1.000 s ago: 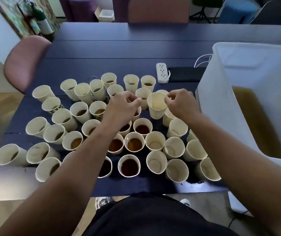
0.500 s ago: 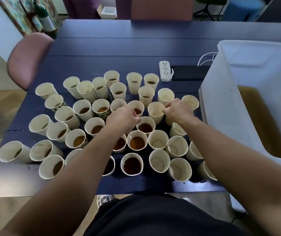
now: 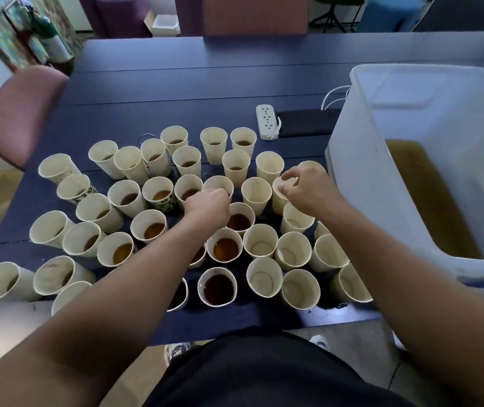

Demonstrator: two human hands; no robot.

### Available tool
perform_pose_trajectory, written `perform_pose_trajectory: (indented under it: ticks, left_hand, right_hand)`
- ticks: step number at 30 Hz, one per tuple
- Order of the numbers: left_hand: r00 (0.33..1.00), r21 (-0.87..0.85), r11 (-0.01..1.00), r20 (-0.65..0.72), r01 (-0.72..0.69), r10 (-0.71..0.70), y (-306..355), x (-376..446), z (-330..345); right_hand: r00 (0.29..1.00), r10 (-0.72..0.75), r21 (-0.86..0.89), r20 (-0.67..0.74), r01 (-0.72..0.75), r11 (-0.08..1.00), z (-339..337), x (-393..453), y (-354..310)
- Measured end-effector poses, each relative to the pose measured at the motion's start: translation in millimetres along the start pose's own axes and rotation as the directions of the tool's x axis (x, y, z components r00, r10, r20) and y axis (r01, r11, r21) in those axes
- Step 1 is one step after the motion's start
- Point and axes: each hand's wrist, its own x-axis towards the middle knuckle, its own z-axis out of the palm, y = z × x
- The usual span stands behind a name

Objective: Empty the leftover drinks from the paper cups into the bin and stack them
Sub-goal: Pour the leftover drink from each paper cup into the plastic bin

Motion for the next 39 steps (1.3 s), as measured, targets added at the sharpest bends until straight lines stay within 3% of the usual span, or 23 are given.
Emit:
perform_pose_trajectory:
  ticks: [17, 25, 27, 31, 34, 39]
  left_hand:
    - [0.997, -0.023, 1.0, -0.078, -0.011, 0.009, 5, -11, -40]
    - [0.988, -0.191, 0.98, -0.154, -0.047, 0.017, 21, -37, -97]
    - [0.987, -0.264, 0.962, -0.161, -0.062, 0.019, 28, -45, -113]
    - [0.977, -0.42, 0.898, -0.211, -0.132, 0.044, 47, -63, -140]
    - [0.955, -0.459, 0.863, -0.283, -0.213, 0.085, 62, -74, -153]
    - [0.9, -0.566, 0.734, -0.413, -0.376, 0.142, 87, -82, -163]
  right_hand:
    - [0.993, -0.009, 0.005, 0.12, 0.008, 1.0, 0, -22, 10]
    - [0.943, -0.219, 0.278, 0.25, 0.147, 0.949, 5, -32, -3]
    - [0.947, -0.266, 0.405, 0.178, 0.176, 0.897, 5, -37, -8]
    - [0.96, -0.242, 0.596, -0.14, 0.277, 0.754, -8, -46, -16]
    - [0.92, -0.199, 0.605, -0.337, 0.373, 0.704, -22, -53, -18]
    - [0.877, -0.106, 0.618, -0.468, 0.411, 0.67, -59, -63, -15]
